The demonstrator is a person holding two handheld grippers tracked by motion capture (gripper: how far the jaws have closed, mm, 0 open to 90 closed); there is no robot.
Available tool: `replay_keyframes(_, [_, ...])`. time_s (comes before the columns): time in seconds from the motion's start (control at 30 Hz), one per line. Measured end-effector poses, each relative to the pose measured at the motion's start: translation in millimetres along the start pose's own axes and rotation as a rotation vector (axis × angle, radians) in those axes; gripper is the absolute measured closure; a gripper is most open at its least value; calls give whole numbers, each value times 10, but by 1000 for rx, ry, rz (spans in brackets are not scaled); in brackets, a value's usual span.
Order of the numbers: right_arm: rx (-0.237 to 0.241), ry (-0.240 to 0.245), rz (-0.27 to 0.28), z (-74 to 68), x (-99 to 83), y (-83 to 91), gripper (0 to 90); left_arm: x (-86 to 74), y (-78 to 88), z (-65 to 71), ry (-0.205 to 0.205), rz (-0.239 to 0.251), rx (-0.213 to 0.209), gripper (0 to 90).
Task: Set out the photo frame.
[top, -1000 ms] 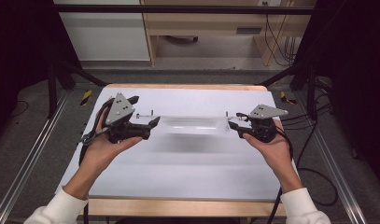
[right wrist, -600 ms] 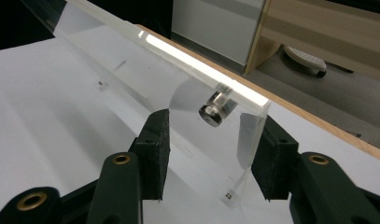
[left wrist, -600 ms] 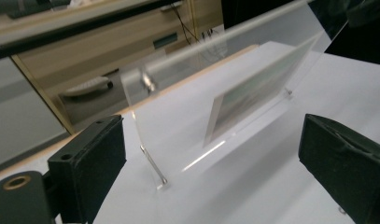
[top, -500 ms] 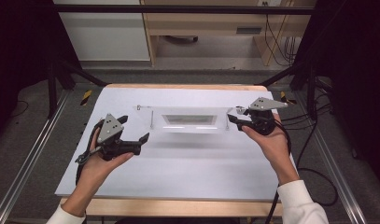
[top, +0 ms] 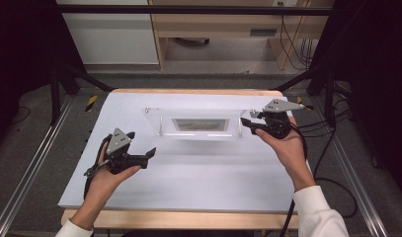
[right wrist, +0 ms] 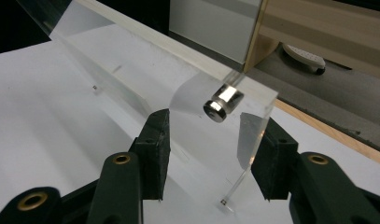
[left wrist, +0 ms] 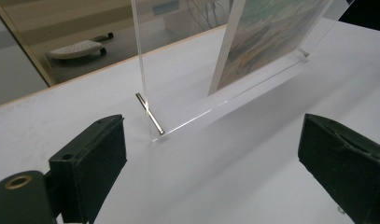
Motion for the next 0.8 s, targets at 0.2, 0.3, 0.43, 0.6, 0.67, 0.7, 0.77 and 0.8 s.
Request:
replay_keyframes(0.2, [-3, -21, 7, 53, 40, -44, 527, -108, -62, -42, 5, -31, 9, 80])
replay_keyframes(0.3, [-7, -23, 6, 85, 70, -71, 527, -152, -93, -53, 8, -44, 8, 81])
replay_keyframes(0.43, [-11, -34, 10, 129, 99, -108, 526, -192, -127, -75, 11, -61, 12, 82])
replay_keyframes(0.6, [-11, -52, 18, 187, 134, -161, 525, -255, -167, -133, 24, -78, 22, 84])
replay_keyframes(0.67, [-11, -54, 18, 212, 150, -181, 525, -293, -181, -161, 27, -91, 26, 84])
replay_keyframes(0.7, [-12, -58, 18, 222, 157, -191, 525, -311, -188, -176, 29, -95, 28, 85])
replay_keyframes(0.77, [-13, -65, 20, 247, 175, -216, 525, -342, -197, -203, 33, -104, 32, 86])
replay_keyframes(0.8, [-14, -67, 21, 260, 184, -227, 525, -356, -201, -215, 34, -109, 33, 86])
Point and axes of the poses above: each handheld gripper's, and its own axes: y roughly backward along the jaws, x roughly out of its top, z roughly to its right, the point moved 4 cm from there along -y, roughly forward along the jaws, and after that the axes turned 3 degrees about -z, right-handed, at the moved point
